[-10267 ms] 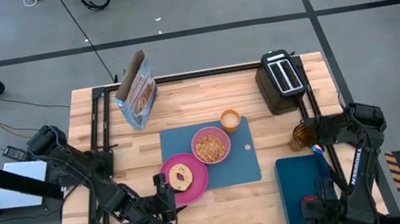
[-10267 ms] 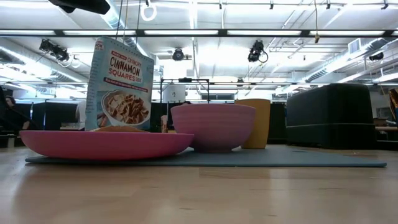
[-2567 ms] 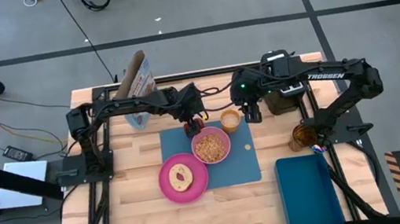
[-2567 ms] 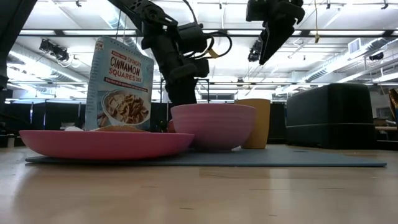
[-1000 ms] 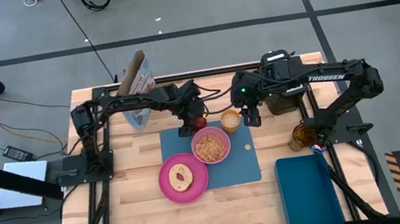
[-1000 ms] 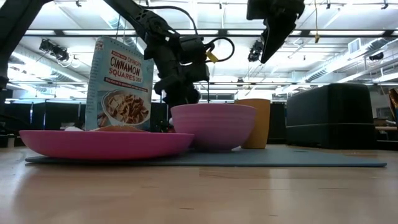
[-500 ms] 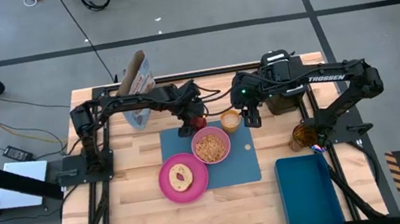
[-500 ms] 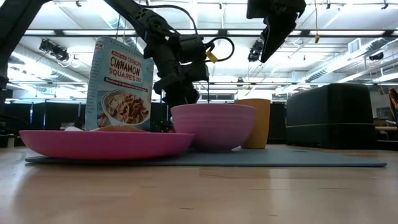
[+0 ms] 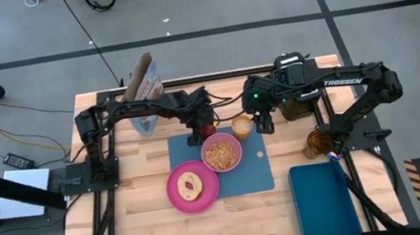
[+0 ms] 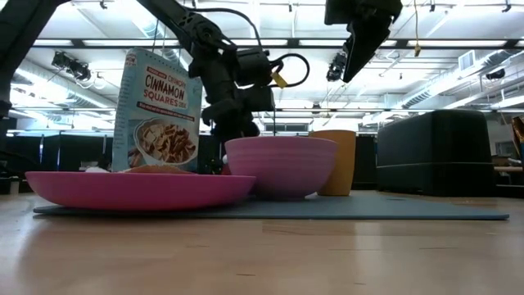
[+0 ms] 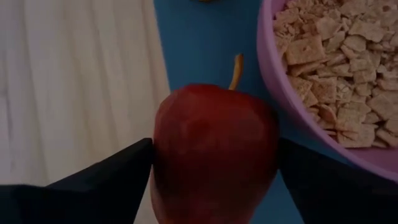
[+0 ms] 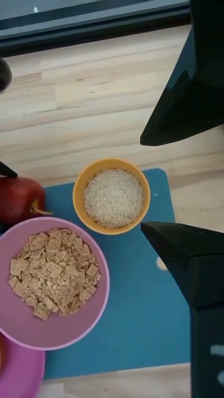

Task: Arrange a breakfast setting
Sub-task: Put the red apple on the blue placemat above the pink bowl

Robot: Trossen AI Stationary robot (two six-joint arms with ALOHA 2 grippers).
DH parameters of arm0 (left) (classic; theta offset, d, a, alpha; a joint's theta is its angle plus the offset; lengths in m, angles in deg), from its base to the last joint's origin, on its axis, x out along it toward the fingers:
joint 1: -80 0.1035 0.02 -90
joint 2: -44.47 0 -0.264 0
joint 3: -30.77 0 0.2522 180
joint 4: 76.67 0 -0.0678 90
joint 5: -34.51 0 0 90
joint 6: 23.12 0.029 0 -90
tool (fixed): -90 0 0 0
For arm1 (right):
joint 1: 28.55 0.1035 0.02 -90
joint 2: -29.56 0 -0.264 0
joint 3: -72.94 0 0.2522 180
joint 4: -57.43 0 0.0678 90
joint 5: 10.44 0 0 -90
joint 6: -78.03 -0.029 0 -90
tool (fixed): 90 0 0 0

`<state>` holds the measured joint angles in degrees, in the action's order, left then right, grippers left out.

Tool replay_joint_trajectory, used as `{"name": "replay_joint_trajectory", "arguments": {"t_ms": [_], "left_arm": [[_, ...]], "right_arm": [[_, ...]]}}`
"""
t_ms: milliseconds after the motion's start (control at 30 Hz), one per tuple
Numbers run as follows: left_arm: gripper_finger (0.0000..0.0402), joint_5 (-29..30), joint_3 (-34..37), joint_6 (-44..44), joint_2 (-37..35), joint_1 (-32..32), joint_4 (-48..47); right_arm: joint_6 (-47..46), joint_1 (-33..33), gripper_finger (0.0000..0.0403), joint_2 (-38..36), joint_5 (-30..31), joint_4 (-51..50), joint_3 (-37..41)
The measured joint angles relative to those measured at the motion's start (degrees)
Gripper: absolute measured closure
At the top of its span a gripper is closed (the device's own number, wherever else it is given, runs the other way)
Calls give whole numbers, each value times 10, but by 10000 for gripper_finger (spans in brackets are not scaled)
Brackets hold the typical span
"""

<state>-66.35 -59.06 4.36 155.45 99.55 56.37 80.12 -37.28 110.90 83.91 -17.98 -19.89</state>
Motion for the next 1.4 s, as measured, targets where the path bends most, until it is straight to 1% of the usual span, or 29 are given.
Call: {"name": "replay_joint_trajectory", "arguments": {"t_ms": [200, 400, 467, 633, 767, 833, 1000, 1100, 1200, 1267, 1400], "left_arm": [[51, -9, 0, 1, 1, -1, -2], [53, -9, 0, 27, 1, -5, 1], [60, -9, 0, 32, 1, -5, 4], [94, -10, 0, 22, 1, -5, 13], [98, -7, 1, -1, -4, -3, 14], [98, 5, 3, -14, -14, -1, 10], [98, 45, 2, -30, -89, 16, -2], [98, 44, 2, -63, -133, 30, -20], [98, 29, 6, -96, -184, 36, -10], [98, 25, 25, -123, -221, 32, 18], [98, 31, 97, -199, -289, 3, 88]], "right_arm": [[-6, 0, 183, 0, 0, -1, 0], [-7, 2, 183, 0, 0, -1, 0], [-9, 5, 183, 0, 0, -2, 0], [-9, 17, 183, -1, 0, -10, 0], [-16, 30, 183, -20, 7, -17, 0], [-22, 36, 183, -36, 17, -17, 0], [-39, 45, 183, -83, 52, -14, 0], [-46, 53, 183, -106, 66, -10, 0], [-53, 61, 183, -126, 67, -4, 0], [-56, 70, 183, -136, 68, 1, 0], [-55, 91, 183, -147, 83, 3, 0]]}}
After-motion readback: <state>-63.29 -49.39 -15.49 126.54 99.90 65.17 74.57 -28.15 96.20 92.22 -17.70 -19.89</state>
